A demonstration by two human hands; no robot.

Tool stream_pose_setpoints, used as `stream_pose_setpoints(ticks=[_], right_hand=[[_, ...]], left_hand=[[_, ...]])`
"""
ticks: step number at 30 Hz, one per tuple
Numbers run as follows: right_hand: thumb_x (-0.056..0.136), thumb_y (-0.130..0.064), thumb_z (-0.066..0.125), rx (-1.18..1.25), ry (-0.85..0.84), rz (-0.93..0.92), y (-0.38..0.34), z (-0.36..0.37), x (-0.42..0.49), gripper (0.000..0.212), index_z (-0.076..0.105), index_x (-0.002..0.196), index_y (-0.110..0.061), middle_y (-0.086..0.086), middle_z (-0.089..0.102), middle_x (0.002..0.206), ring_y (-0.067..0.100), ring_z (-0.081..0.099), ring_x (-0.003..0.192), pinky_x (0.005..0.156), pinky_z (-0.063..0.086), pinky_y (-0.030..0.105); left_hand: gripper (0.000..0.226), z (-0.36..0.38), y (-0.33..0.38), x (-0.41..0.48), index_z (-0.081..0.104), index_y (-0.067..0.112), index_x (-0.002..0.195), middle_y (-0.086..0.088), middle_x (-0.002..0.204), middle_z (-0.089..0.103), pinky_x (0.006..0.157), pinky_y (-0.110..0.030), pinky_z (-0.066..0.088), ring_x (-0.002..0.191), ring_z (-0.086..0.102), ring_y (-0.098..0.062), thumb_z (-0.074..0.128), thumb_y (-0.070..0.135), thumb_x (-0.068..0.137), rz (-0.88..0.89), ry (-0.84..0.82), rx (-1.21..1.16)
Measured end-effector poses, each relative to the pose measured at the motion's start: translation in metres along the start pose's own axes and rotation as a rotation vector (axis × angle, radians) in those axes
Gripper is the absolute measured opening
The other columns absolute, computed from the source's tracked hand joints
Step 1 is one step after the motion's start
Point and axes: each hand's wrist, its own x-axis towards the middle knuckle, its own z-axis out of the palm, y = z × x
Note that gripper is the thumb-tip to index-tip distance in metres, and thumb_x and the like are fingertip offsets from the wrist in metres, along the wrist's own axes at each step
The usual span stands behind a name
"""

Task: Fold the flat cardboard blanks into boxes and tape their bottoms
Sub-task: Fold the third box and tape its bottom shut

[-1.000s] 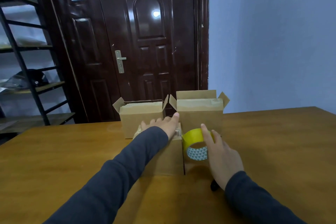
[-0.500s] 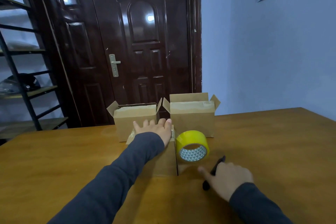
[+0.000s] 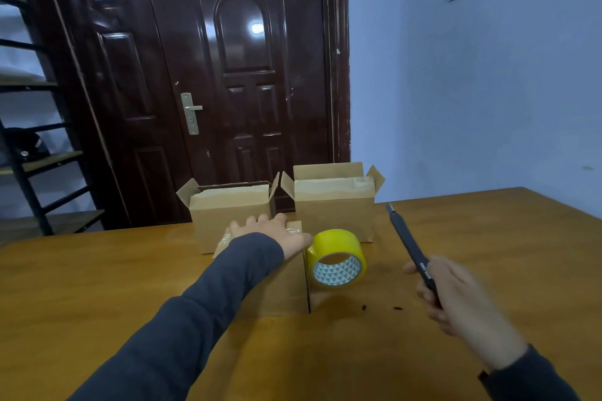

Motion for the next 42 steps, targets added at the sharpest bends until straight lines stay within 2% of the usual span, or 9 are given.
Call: stream_pose_setpoints(ticks=[5, 9, 14, 22, 28, 31, 34, 38, 42], right_hand=[[0.101, -0.036, 0.04, 0.183, -0.228, 0.031, -0.007, 0.018, -0.01, 0.031, 0.065, 0.105, -0.018, 0.0, 0.041, 0.054, 0.01, 0.031, 0.038, 0.033, 0.023, 0.017], [0.101, -0.03, 0.043, 0.197, -0.232, 0.014, -0.004, 0.034, -0.008, 0.02, 0.061, 0.107, -0.026, 0.004, 0.051, 0.056, 0.012, 0.038, 0.039, 0.034, 0.026, 0.019], [0.096, -0.015, 0.055, 0.177, -0.218, -0.013, 0.0, 0.049, -0.001, 0.014, 0.054, 0.11, -0.018, 0.012, 0.072, 0.082, 0.021, 0.056, 0.051, 0.036, 0.04, 0.025], [0.096, -0.015, 0.054, 0.084, -0.204, -0.113, -0.003, 0.064, -0.011, 0.021, 0.049, 0.116, -0.022, 0.011, 0.064, 0.088, 0.016, 0.054, 0.048, 0.036, 0.039, 0.025], [0.101, -0.02, 0.043, 0.027, -0.106, -0.163, -0.007, 0.074, -0.012, 0.025, 0.047, 0.122, -0.033, 0.0, 0.055, 0.084, 0.007, 0.046, 0.058, 0.039, 0.035, 0.012], [0.102, -0.017, 0.042, -0.019, -0.116, -0.167, -0.009, 0.082, -0.014, 0.039, 0.042, 0.137, -0.032, 0.001, 0.057, 0.084, 0.012, 0.05, 0.049, 0.036, 0.04, 0.022], [0.1, -0.021, 0.047, -0.22, -0.062, -0.3, -0.009, 0.092, -0.019, 0.043, 0.042, 0.14, -0.033, -0.008, 0.061, 0.093, 0.007, 0.054, 0.048, 0.038, 0.042, 0.016], [0.097, -0.028, 0.048, -0.448, 0.07, -0.444, -0.01, 0.109, -0.014, 0.038, 0.053, 0.135, -0.027, -0.006, 0.067, 0.108, 0.007, 0.063, 0.087, 0.069, 0.052, 0.014], [0.095, -0.029, 0.046, -0.488, 0.12, -0.431, -0.012, 0.124, -0.002, 0.029, 0.064, 0.118, -0.027, -0.004, 0.069, 0.093, 0.012, 0.063, 0.081, 0.061, 0.051, 0.019]], left_hand=[[0.081, -0.006, 0.007, 0.001, 0.039, 0.029, 0.139, -0.005, 0.146, 0.04, 0.111, -0.061, 0.014, 0.137, 0.029, -0.032, 0.041, 0.072, 0.071, -0.065, -0.078, -0.012], [0.074, -0.001, 0.022, -0.002, 0.033, 0.018, 0.145, -0.004, 0.154, 0.03, 0.113, -0.064, 0.0, 0.146, 0.014, -0.029, 0.042, 0.051, 0.08, -0.029, -0.019, 0.031], [0.055, 0.006, 0.021, -0.007, 0.041, 0.019, 0.137, -0.005, 0.142, 0.047, 0.113, -0.056, 0.016, 0.131, 0.04, -0.028, 0.03, 0.048, 0.091, 0.064, 0.12, -0.03], [0.059, 0.004, 0.03, -0.005, 0.037, 0.018, 0.137, -0.008, 0.14, 0.045, 0.111, -0.054, 0.02, 0.132, 0.038, -0.031, 0.043, 0.045, 0.085, -0.028, 0.035, 0.031], [0.055, 0.007, 0.031, -0.005, 0.04, 0.016, 0.133, -0.009, 0.137, 0.047, 0.108, -0.053, 0.023, 0.129, 0.04, -0.03, 0.042, 0.045, 0.087, -0.022, 0.069, 0.042], [0.049, 0.0, 0.023, 0.003, 0.043, 0.014, 0.137, -0.009, 0.143, 0.044, 0.113, -0.052, 0.017, 0.133, 0.037, -0.03, 0.027, 0.037, 0.097, -0.027, -0.01, -0.113], [0.044, -0.013, 0.019, 0.014, 0.049, 0.001, 0.135, -0.017, 0.142, 0.048, 0.111, -0.04, 0.031, 0.131, 0.043, -0.033, 0.03, 0.023, 0.102, -0.032, -0.196, -0.326], [0.045, -0.005, 0.007, 0.006, 0.049, 0.024, 0.136, -0.002, 0.14, 0.051, 0.107, -0.041, 0.024, 0.129, 0.045, -0.024, 0.019, 0.031, 0.103, 0.09, 0.019, -0.135], [0.046, 0.001, 0.002, 0.003, 0.048, 0.03, 0.136, 0.0, 0.14, 0.052, 0.105, -0.042, 0.021, 0.129, 0.045, -0.023, 0.017, 0.034, 0.102, 0.124, 0.096, -0.139]])
